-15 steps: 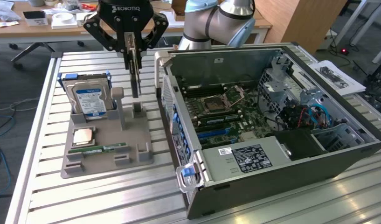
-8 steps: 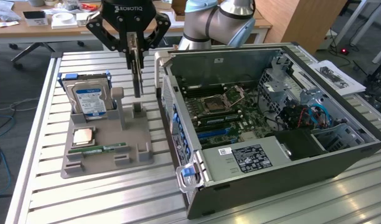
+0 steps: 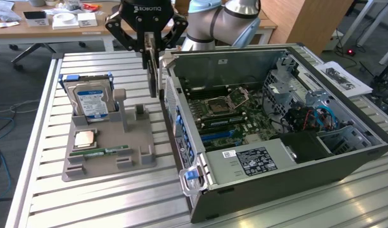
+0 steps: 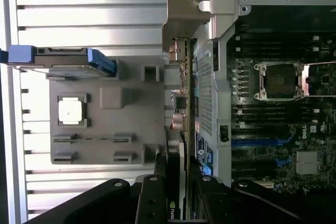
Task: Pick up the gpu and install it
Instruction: 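Pick up the gpu and move the gpu toward the slot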
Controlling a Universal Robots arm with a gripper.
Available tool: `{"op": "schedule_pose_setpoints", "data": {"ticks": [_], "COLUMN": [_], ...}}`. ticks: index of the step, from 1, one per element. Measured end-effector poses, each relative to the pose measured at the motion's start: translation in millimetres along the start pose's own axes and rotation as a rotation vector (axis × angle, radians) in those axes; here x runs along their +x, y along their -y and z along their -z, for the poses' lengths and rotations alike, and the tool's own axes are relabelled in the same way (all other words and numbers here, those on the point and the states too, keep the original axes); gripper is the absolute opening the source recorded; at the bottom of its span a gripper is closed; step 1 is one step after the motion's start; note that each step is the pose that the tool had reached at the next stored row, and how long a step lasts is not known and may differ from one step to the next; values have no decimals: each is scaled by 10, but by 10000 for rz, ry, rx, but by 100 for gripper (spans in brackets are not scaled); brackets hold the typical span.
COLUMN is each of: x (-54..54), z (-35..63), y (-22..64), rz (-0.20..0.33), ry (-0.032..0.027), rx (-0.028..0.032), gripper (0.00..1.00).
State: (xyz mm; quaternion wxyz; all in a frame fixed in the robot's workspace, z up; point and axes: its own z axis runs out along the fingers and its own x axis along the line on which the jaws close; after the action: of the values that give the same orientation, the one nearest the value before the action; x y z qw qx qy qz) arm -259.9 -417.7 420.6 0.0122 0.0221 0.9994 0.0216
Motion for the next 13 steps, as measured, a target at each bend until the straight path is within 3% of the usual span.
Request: {"op": "schedule_pose_setpoints", "data": {"ticks": [13], "x": [-462], "z": [-12], "y": [-20], "rz": [-3], "ry": [-4], "rx": [-101], "gripper": [27]}}
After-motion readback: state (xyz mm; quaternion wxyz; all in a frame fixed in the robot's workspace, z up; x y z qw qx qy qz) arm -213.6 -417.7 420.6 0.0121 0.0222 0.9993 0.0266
